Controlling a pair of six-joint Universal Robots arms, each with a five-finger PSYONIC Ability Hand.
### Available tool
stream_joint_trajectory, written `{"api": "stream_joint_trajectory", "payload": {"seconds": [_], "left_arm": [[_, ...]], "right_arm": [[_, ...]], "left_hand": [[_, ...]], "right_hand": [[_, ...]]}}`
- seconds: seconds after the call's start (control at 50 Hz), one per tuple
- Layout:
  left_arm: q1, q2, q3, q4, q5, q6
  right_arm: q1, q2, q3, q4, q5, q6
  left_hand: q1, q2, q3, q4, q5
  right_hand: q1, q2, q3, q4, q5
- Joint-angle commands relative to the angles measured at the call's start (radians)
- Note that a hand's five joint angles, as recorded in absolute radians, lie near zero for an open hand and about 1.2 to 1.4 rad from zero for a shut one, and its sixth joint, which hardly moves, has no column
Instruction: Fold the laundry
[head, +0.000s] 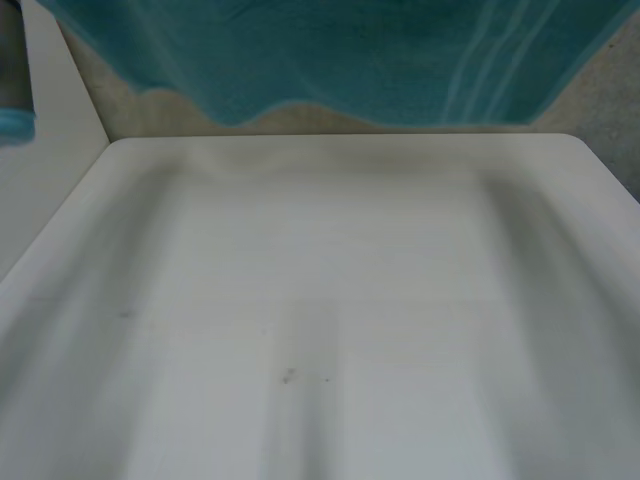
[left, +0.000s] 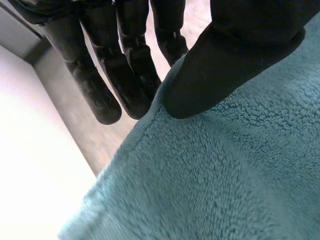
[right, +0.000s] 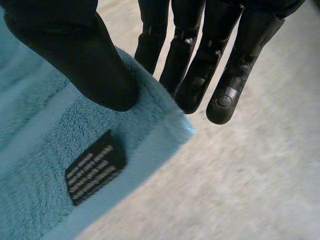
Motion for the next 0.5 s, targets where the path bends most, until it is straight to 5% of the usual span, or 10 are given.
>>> {"api": "stream_joint_trajectory", "payload": {"seconds": [0.02, 0.2, 0.38, 0.5], "left_arm": [[0.029, -0.003, -0.284, -0.048, 0.013, -0.128], [0.043, -0.074, -0.633, -0.029, 0.019, -0.181], [0.049, -0.090, -0.787, -0.048, 0.019, -0.180], [0.096, 0.089, -0.891, -0.141, 0.021, -0.165]], "right_arm": [[-0.011, -0.036, 0.359, 0.025, -0.126, -0.003], [-0.013, -0.025, 0.725, 0.013, -0.260, -0.013], [-0.059, 0.002, 0.863, 0.027, -0.289, -0.101], [-0.103, -0.201, 0.885, 0.205, -0.281, -0.239]], "left_hand": [[0.206, 0.178, 0.179, 0.179, 0.185], [0.206, 0.178, 0.179, 0.179, 0.185], [0.206, 0.178, 0.179, 0.179, 0.185], [0.206, 0.178, 0.179, 0.179, 0.185]], "right_hand": [[0.415, 0.217, 0.211, 0.205, 0.231], [0.415, 0.217, 0.211, 0.205, 0.231], [0.415, 0.217, 0.211, 0.205, 0.231], [0.415, 0.217, 0.211, 0.205, 0.231]]}}
